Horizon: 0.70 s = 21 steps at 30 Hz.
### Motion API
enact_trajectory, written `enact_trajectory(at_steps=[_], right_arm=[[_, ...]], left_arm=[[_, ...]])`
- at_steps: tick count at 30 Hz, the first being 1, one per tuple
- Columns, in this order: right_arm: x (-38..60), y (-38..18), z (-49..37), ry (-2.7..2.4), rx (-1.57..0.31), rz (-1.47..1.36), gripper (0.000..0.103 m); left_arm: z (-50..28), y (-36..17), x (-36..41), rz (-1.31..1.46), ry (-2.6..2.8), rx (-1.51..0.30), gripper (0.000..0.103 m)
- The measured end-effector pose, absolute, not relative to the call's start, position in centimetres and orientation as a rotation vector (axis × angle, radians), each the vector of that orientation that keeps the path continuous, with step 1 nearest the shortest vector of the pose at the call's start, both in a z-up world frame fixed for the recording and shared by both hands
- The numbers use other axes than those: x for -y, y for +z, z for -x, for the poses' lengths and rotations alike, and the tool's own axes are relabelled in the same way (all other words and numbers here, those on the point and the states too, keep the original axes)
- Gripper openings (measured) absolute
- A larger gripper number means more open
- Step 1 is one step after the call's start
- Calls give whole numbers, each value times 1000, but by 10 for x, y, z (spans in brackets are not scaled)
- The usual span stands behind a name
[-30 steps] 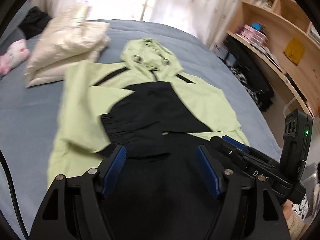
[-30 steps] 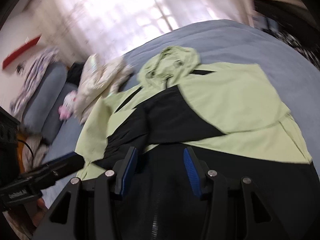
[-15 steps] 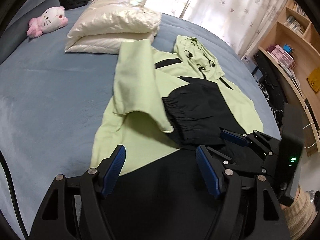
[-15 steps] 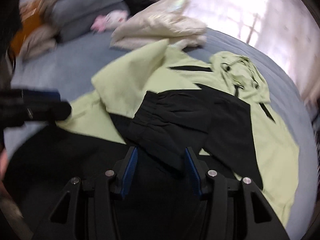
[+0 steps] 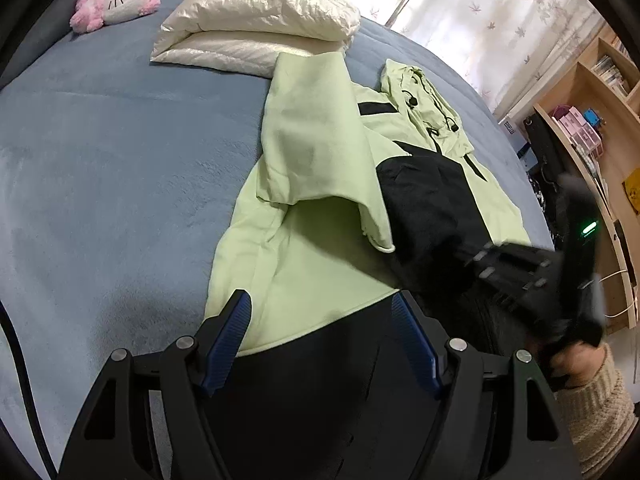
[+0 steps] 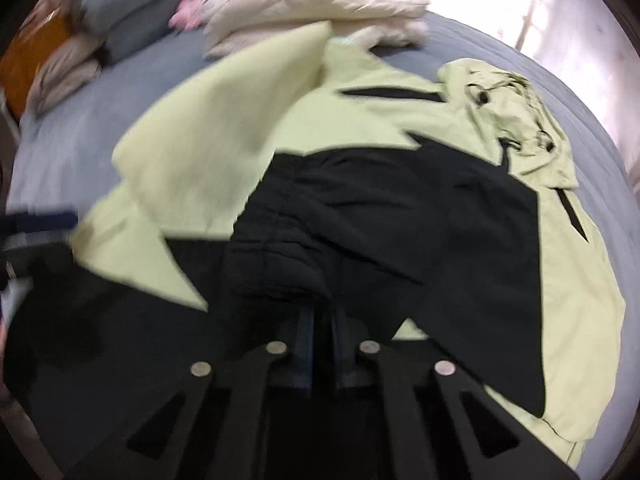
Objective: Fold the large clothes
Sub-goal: 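Lay the sleeve down and open the left tool while the right tool presses the folded sleeve flat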
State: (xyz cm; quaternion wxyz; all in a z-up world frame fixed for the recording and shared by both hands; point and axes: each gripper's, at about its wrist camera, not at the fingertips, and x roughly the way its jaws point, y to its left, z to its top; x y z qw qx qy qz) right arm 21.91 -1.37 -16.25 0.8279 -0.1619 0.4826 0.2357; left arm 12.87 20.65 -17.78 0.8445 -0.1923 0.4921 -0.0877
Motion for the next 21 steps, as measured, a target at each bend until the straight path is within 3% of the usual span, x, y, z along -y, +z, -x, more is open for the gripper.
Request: enact_trajectory(at_steps=[5, 9, 10, 12, 14, 21], right_arm=[[82, -90, -222, 447, -821, -113, 4], [167, -117, -227, 170, -863, -515, 9], [185, -136, -227, 67, -915, -544, 12], [206, -171, -225, -30, -1054, -564, 28], [223, -194, -214, -27, -1124, -618, 28], [248, -171, -213, 34, -990, -633, 46]], left_arm=[[-129, -178, -204, 397, -180, -1037, 71], [-131, -181, -198, 393, -189, -1047, 71], [-131, -182, -196, 388, -191, -1053, 71], [-133, -182, -193, 378, -193, -1061, 71], [-134, -180, -191, 363, -203, -1061, 71], [-180, -161, -196, 293, -250, -1037, 71]])
